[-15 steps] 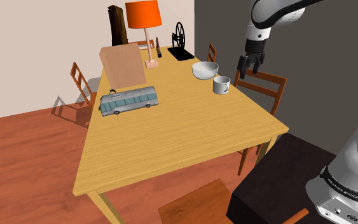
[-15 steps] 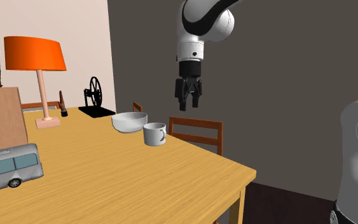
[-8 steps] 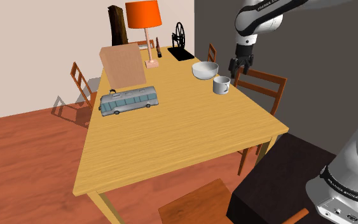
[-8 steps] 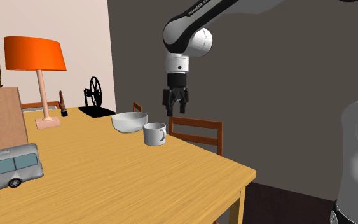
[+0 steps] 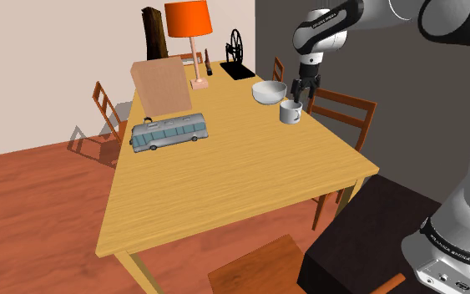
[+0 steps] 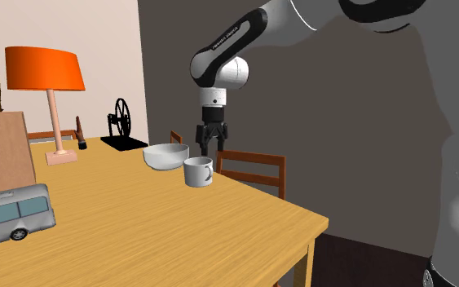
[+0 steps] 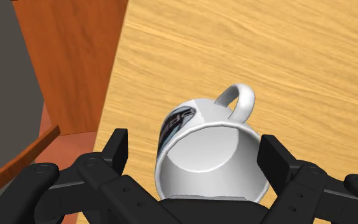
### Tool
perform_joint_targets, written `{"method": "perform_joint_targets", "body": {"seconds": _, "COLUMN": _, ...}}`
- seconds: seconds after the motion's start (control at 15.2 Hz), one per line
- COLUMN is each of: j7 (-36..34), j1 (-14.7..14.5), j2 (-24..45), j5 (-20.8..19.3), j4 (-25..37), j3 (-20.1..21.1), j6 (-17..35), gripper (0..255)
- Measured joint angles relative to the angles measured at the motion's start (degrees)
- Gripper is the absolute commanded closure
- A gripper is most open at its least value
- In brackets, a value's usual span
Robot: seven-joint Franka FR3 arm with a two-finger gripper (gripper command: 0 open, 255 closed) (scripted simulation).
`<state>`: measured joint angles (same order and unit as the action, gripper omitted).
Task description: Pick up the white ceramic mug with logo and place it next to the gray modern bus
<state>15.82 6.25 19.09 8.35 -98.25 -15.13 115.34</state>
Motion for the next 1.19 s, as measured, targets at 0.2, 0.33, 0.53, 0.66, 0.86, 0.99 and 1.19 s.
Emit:
{"method": "perform_joint_targets", "body": {"seconds": 0.2, "j7": 1.43, "j1": 2.05, "j2": 7.91, "j5": 1.99, "j4": 9.10, "j3": 0.32, "j6": -1.39, "gripper": 0}}
{"method": "perform_joint_targets", "body": {"seconds": 0.33, "j7": 1.86, "j1": 2.69, "j2": 9.89, "j5": 2.45, "j4": 11.32, "j3": 0.41, "j6": -1.69, "gripper": 0}}
{"method": "perform_joint_targets", "body": {"seconds": 0.53, "j7": 2.01, "j1": 2.76, "j2": 11.12, "j5": 2.80, "j4": 11.01, "j3": 0.62, "j6": -0.18, "gripper": 0}}
{"method": "perform_joint_targets", "body": {"seconds": 0.66, "j7": 2.23, "j1": 2.81, "j2": 11.67, "j5": 3.01, "j4": 10.26, "j3": 0.71, "j6": 1.10, "gripper": 0}}
{"method": "perform_joint_targets", "body": {"seconds": 0.86, "j7": 2.33, "j1": 2.78, "j2": 12.39, "j5": 3.23, "j4": 9.61, "j3": 0.86, "j6": 2.44, "gripper": 0}}
{"method": "perform_joint_targets", "body": {"seconds": 0.99, "j7": 2.38, "j1": 2.80, "j2": 12.43, "j5": 3.26, "j4": 9.49, "j3": 0.87, "j6": 2.62, "gripper": 0}}
{"method": "perform_joint_targets", "body": {"seconds": 1.19, "j7": 2.39, "j1": 2.81, "j2": 12.45, "j5": 3.27, "j4": 9.48, "j3": 0.87, "j6": 2.67, "gripper": 0}}
